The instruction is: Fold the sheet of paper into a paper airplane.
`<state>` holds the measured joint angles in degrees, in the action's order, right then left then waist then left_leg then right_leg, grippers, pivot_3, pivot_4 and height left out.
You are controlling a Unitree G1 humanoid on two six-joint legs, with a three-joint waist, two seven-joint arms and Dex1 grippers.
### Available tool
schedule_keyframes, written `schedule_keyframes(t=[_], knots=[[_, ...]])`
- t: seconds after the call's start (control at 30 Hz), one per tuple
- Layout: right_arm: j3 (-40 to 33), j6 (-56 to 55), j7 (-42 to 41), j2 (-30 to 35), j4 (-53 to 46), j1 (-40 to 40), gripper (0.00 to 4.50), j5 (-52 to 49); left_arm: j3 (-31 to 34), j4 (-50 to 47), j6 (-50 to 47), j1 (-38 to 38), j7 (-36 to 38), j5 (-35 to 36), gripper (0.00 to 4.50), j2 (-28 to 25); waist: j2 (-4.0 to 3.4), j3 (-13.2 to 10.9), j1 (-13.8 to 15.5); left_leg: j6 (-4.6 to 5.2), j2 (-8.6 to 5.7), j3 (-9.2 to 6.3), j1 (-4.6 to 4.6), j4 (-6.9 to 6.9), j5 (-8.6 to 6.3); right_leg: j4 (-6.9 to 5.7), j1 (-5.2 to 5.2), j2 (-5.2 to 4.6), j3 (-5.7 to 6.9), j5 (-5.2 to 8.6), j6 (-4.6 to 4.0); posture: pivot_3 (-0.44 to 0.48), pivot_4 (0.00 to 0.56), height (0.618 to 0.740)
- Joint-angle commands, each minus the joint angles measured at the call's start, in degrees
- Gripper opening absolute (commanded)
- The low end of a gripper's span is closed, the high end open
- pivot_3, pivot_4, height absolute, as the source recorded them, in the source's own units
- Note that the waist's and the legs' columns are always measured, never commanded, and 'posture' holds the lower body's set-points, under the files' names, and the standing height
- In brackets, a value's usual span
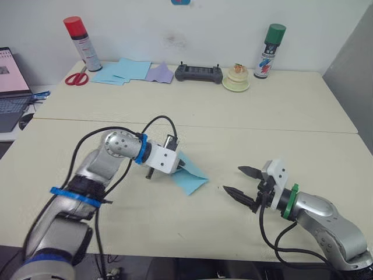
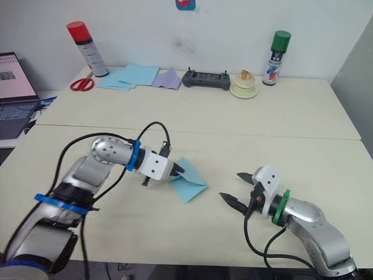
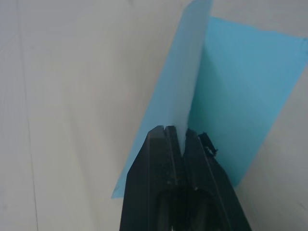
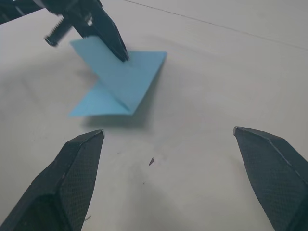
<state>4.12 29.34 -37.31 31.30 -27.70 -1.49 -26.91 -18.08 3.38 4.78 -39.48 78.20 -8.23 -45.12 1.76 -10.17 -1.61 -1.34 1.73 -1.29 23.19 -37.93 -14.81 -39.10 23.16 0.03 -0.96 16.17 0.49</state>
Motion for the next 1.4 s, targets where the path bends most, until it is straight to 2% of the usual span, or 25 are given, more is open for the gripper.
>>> schedule_keyframes(t=[0.03,0.13,0.3,0.33,0.37,0.43,0.57,0.63,0.7,0.77,0.8,0.9,0.97,1.03,1.1,1.23,1.4], knots=[[2.29,-3.89,-1.84,-0.56,0.79,0.8,4.5,2.41,0.82,-13.29,-15.47,1.96,2.65,-2.01,0.03,-4.19,-0.07,0.01,0.01,0.0,-0.01,0.0,-0.05,0.01,0.0,0.0,-0.04,0.0,0.0,0.01,0.01,0.0,0.15,0.74],[4.58,-6.6,-2.95,-0.81,2.17,1.38,4.5,4.96,-2.64,-18.63,-23.48,5.29,-0.51,-5.27,0.03,-2.45,-0.23,-0.01,0.13,0.0,-0.04,0.07,-0.27,0.04,0.0,0.03,-0.26,-0.02,-0.01,0.18,0.25,0.0,0.15,0.74],[5.86,-9.32,-4.88,-0.14,2.33,1.33,4.5,6.95,-6.91,-18.33,-29.2,5.72,-5.66,-8.65,0.03,4.4,-0.17,-0.04,0.46,0.0,-0.08,-0.01,-0.23,-0.06,0.0,0.03,-0.33,-0.02,-0.02,0.18,0.26,0.0,0.15,0.74],[5.85,-10.18,-5.51,0.28,2.42,1.17,4.5,7.33,-7.53,-18.49,-30.21,5.71,-5.81,-8.65,0.54,5.27,-0.17,-0.04,0.43,0.0,-0.09,0.0,-0.25,-0.07,0.0,0.04,-0.35,-0.02,-0.02,0.18,0.26,0.0,0.15,0.74],[5.83,-11.02,-6.1,0.61,2.5,1.06,4.5,7.69,-7.92,-18.79,-30.87,5.73,-5.72,-8.53,0.67,5.62,-0.17,-0.04,0.34,0.0,-0.09,0.0,-0.26,-0.07,0.0,0.03,-0.35,-0.02,-0.02,0.18,0.26,0.0,0.15,0.74],[5.84,-12.74,-7.19,1.29,2.68,1.05,4.5,8.63,-7.39,-19.98,-32.43,5.69,-5.87,-7.51,1.29,6.07,-0.17,-0.04,0.25,0.0,-0.07,-0.01,-0.28,-0.06,0.0,0.02,-0.35,0.0,-0.03,0.18,0.26,0.0,0.15,0.74],[7.98,-18.76,-9.11,1.63,4.28,2.29,4.5,12.45,-1.86,-23.79,-39.19,4.89,-2.83,-0.84,2.53,3.83,-0.19,-0.05,0.01,0.0,-0.01,-0.04,-0.28,-0.04,0.0,0.01,-0.33,0.04,-0.04,0.18,0.25,0.0,0.15,0.74],[9.93,-22.97,-10.13,1.41,6.44,3.28,4.5,15.28,1.13,-24.31,-41.65,4.44,-1.09,2.66,3.13,1.23,-0.2,-0.05,-0.06,0.0,0.0,-0.05,-0.29,-0.03,0.0,0.0,-0.33,0.06,-0.04,0.18,0.25,0.0,0.15,0.74],[14.69,-31.47,-9.78,-0.78,13.42,7.25,4.5,21.96,8.63,-18.45,-38.74,5.96,2.37,6.92,3.76,-6.17,-0.15,-0.07,-0.42,0.0,0.01,-0.02,-0.34,-0.03,0.0,-0.03,-0.32,0.09,-0.03,0.18,0.25,0.0,0.15,0.74],[16.59,-36.14,-8.95,-3.2,18.39,10.23,4.5,24.81,13.23,-13.74,-35.38,7.37,2.99,10.09,4.33,-9.52,-0.16,-0.09,-0.78,0.01,0.11,0.01,-0.43,-0.02,0.0,-0.04,-0.23,0.29,-0.06,0.11,0.13,0.0,0.15,0.74],[16.56,-37.42,-8.79,-4.11,20.05,11.11,4.5,24.92,14.35,-12.43,-34.27,7.76,2.51,11.32,4.47,-9.84,-0.19,-0.1,-0.68,0.01,0.13,0.0,-0.42,0.02,0.0,-0.06,-0.17,0.33,-0.07,0.08,0.02,0.0,0.15,0.74],[17.15,-42.82,-8.36,-6.23,24.57,14.03,4.5,26.71,18.11,-8.81,-34.83,9.45,1.5,15.26,4.47,-9.73,-0.23,-0.13,0.13,0.01,0.17,0.07,-0.31,-0.04,0.01,-0.2,-0.06,0.3,-0.04,0.06,-0.14,0.0,0.15,0.74],[17.51,-44.46,-8.7,-7.25,27.27,16.14,4.5,27.37,20.13,-6.98,-31.84,11.58,0.0,16.57,4.47,-8.89,-0.22,-0.13,0.56,0.0,0.11,0.06,-0.25,-0.05,0.01,-0.24,-0.04,0.12,-0.02,0.04,-0.18,0.0,0.15,0.74],[17.84,-46.4,-9.17,-8.2,30.89,18.58,4.15,28.0,21.16,-6.7,-30.32,13.32,-2.69,17.55,4.5,-7.13,-0.2,-0.13,0.63,0.0,0.12,0.14,-0.26,-0.07,0.01,-0.25,-0.05,-0.04,-0.03,-0.04,-0.29,0.0,0.15,0.74],[17.97,-48.26,-9.89,-8.47,33.84,20.04,3.57,28.31,21.3,-7.61,-30.48,13.8,-5.32,18.27,4.5,-5.37,-0.18,-0.13,0.7,-0.01,0.1,0.17,-0.25,-0.11,0.01,-0.28,-0.05,-0.16,-0.05,-0.05,-0.29,0.0,0.15,0.74],[17.75,-51.24,-11.04,-8.67,37.14,21.77,2.11,28.03,21.76,-9.53,-32.12,13.87,-9.64,20.3,4.5,-2.5,-0.17,-0.14,0.74,-0.01,0.06,0.17,-0.27,-0.14,0.02,-0.38,-0.06,-0.21,-0.05,-0.06,-0.28,0.0,0.15,0.74],[17.27,-55.15,-14.57,-7.22,37.97,21.92,0.3,26.65,22.32,-11.98,-32.61,16.9,-10.88,22.63,4.5,-3.28,-0.18,-0.14,0.17,-0.01,0.07,0.12,-0.31,-0.11,0.02,-0.55,-0.02,-0.17,-0.07,-0.05,-0.31,0.0,0.15,0.74]])
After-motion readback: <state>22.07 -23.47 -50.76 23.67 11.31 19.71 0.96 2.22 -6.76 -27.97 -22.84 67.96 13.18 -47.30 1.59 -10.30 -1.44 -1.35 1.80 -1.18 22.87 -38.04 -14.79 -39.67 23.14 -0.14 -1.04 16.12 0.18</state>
